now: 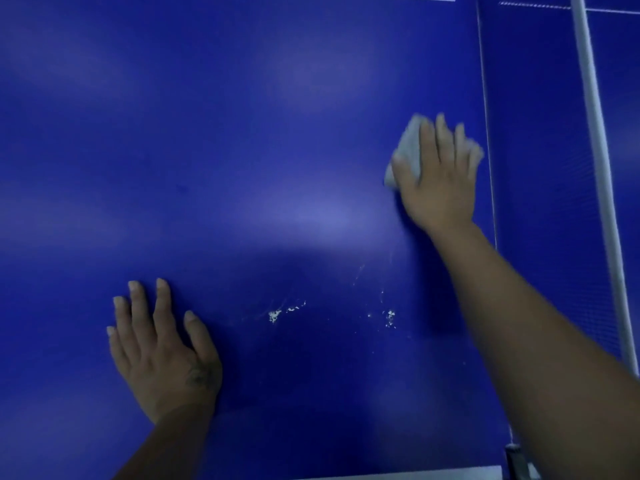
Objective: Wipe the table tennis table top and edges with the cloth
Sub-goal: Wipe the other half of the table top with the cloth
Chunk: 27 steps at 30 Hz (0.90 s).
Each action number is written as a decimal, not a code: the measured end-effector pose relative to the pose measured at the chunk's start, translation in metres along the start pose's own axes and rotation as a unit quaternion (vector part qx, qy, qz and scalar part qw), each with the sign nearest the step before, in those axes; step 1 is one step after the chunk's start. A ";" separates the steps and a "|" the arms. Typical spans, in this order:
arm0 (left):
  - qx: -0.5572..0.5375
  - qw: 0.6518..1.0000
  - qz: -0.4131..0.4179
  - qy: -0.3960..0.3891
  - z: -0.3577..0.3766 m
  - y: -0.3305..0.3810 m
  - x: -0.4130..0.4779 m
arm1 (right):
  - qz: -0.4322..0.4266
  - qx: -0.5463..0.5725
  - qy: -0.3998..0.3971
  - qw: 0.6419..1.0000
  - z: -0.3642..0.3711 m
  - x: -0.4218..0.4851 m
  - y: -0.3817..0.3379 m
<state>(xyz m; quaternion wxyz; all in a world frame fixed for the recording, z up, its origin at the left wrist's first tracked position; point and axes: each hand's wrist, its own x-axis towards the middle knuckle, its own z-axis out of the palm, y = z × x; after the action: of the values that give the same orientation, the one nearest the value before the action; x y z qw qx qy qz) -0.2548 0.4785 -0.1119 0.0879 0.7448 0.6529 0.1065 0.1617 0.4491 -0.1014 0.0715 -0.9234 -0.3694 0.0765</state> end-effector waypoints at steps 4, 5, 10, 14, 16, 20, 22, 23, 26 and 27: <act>-0.001 1.000 0.007 0.012 0.002 -0.001 -0.001 | 0.012 0.008 -0.025 1.000 0.003 0.059 -0.049; 0.001 1.000 0.006 0.013 0.003 -0.002 0.000 | -0.014 -0.005 -0.025 1.000 0.005 0.049 -0.060; -0.001 1.000 0.006 0.009 0.002 -0.001 0.000 | -0.184 -0.018 -0.015 0.983 0.024 -0.095 -0.070; -0.002 1.000 0.006 0.010 0.001 -0.001 -0.001 | -0.260 0.005 -0.055 0.964 0.032 -0.191 -0.061; -0.004 1.000 0.010 0.013 0.001 0.000 0.000 | -0.307 0.002 -0.073 0.949 0.027 -0.177 -0.058; -0.002 0.999 0.017 0.031 0.002 -0.002 -0.001 | -0.343 -0.074 -0.073 0.934 0.008 -0.058 -0.043; 0.001 0.999 0.016 0.032 0.002 -0.002 -0.001 | -0.282 -0.108 -0.074 0.950 -0.004 0.013 -0.025; 0.001 0.999 0.015 0.032 0.002 -0.002 -0.002 | -0.240 -0.101 -0.074 0.963 -0.010 0.040 -0.012; 0.001 0.999 0.011 0.030 0.002 -0.001 -0.002 | -0.122 -0.050 -0.057 0.990 -0.026 0.072 0.021; 0.001 1.000 0.010 0.028 0.001 -0.001 -0.001 | -0.085 -0.040 -0.046 0.995 -0.027 0.061 0.025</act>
<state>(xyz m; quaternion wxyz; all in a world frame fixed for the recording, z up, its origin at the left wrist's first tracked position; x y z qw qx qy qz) -0.2554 0.4774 -0.1135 0.0681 0.7481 0.6477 0.1274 0.2280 0.4715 -0.0855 0.0241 -0.8863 -0.4521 0.0977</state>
